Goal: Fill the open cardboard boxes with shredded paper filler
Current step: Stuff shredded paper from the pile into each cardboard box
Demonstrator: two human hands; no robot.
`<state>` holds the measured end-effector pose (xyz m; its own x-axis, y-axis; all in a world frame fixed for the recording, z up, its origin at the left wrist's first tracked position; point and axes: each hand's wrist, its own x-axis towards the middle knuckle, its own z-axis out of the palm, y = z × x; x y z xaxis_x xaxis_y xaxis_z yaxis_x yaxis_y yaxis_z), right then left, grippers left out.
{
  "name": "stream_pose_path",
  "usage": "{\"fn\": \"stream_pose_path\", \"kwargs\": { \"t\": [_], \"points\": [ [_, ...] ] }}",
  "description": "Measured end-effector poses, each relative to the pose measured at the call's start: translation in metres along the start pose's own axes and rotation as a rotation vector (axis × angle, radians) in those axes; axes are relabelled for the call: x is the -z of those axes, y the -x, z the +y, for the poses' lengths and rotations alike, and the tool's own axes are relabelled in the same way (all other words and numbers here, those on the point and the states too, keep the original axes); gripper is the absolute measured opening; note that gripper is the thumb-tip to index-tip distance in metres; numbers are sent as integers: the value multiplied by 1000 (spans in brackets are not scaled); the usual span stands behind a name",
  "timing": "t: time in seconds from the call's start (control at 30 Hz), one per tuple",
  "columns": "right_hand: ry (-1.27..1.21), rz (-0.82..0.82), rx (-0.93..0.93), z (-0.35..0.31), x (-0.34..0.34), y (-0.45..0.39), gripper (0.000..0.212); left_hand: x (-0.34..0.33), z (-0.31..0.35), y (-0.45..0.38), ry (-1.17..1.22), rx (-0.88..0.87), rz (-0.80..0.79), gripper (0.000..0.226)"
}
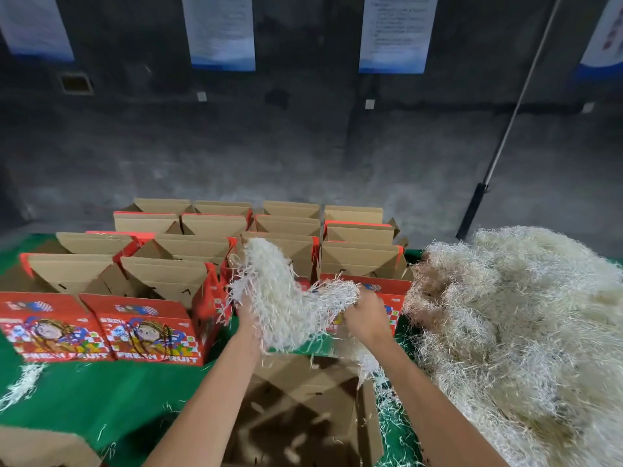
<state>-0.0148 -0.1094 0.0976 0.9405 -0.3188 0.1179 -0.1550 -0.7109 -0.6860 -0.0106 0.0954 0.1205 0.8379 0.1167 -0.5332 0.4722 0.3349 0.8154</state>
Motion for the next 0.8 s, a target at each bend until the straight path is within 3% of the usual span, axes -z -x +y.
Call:
{"fn": "stream_pose_path", "kwargs": {
  "t": [0.1, 0.2, 0.27, 0.33, 0.43, 0.57, 0.7, 0.8],
  "points": [
    [-111, -4, -97, -9, -3, -8, 16, -9, -15, -9, -73, -32, -171, 56],
    [-302, 2, -146, -18, -9, -16, 14, -21, -20, -3, -395, -168, -227, 35],
    [-464, -11, -196, -23, -11, -18, 19, -29, -16, 2, -627, -208, -292, 55],
    [-567, -38, -252, -27, -10, -20, 24, -36, -7, 6, -762, -188, -374, 56],
    [-753, -112, -341, -33, -8, -22, 26, -42, 8, 6, -830, -160, -369, 64],
    [-947, -205, -439, -47, -7, -23, 30, -47, 12, 1, -736, -174, -348, 78],
    [-905, -183, -441, -65, 2, -15, 41, -58, 10, -10, -917, -325, -191, 86],
    [-836, -289, -476, -71, 2, -13, 43, -53, 9, -13, -857, -415, -155, 82]
  ]
}}
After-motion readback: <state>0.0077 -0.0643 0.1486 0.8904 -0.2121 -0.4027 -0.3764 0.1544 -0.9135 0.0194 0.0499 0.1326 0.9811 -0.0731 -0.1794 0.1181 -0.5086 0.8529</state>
